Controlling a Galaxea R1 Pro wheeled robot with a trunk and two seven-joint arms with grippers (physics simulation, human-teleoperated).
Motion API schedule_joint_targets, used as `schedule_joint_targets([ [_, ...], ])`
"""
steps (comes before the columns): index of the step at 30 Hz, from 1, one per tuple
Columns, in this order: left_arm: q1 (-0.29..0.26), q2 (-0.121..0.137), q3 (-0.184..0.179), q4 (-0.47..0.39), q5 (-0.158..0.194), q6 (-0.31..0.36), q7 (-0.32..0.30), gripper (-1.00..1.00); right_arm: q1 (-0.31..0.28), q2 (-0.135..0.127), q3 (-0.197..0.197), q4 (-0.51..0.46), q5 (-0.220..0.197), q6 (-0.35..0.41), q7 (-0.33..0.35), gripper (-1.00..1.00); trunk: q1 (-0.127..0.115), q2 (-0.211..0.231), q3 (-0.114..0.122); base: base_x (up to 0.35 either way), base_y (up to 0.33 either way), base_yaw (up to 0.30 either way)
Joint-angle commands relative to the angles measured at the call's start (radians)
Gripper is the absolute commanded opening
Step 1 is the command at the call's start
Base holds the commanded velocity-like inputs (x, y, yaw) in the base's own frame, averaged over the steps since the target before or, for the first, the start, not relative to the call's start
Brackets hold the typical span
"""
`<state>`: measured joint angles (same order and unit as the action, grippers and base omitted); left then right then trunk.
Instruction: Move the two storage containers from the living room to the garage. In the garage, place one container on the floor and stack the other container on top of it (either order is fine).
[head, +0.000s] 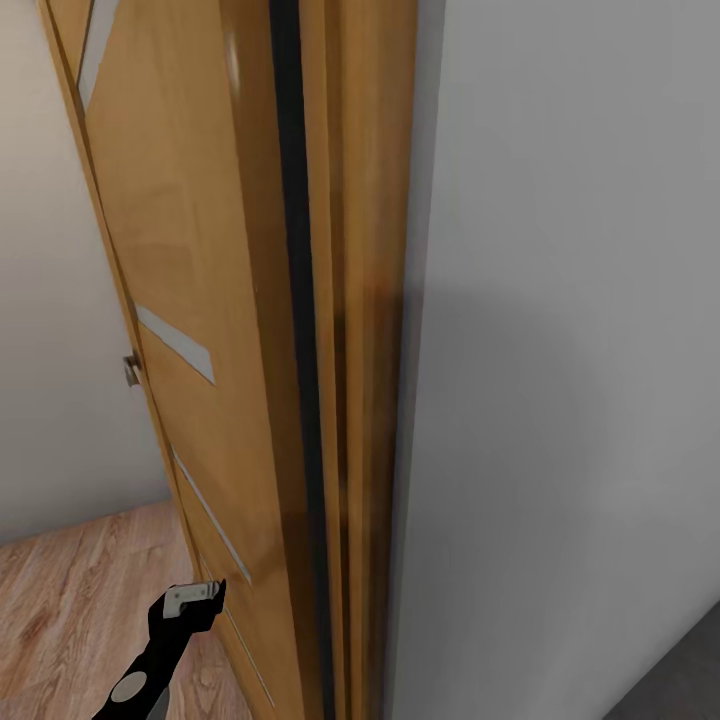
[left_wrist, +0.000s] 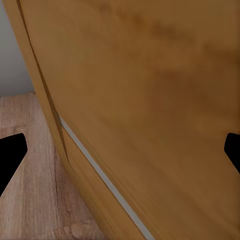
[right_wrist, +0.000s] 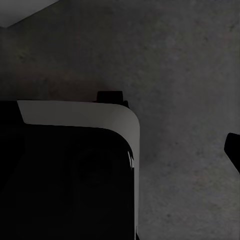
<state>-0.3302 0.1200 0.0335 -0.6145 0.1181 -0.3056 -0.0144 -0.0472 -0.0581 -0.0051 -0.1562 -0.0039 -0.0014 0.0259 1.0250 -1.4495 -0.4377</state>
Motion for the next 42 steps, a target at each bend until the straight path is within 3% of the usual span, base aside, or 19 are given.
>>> schedule_joint_targets([
  [1,-0.001,0.000,-0.004,-0.001,0.006,-0.003,-0.007,1.00,0.000,0.000,0.000,0.000,0.000,0.000,0.003,1.00,0.000,0.000,-0.001,0.000,0.000,0.000],
  [32,-0.001,0.000,-0.004,0.001,0.006,-0.003,-0.007,1.00,0.000,0.000,0.000,0.000,-0.001,0.000,0.003,1.00,0.000,0.000,-0.001,0.001,0.000,0.000],
  [42,-0.001,0.000,-0.004,0.000,0.006,-0.003,-0.007,1.00,0.000,0.000,-0.001,0.000,0.000,0.000,0.002,1.00,0.000,0.000,-0.001,0.120,0.000,0.000],
])
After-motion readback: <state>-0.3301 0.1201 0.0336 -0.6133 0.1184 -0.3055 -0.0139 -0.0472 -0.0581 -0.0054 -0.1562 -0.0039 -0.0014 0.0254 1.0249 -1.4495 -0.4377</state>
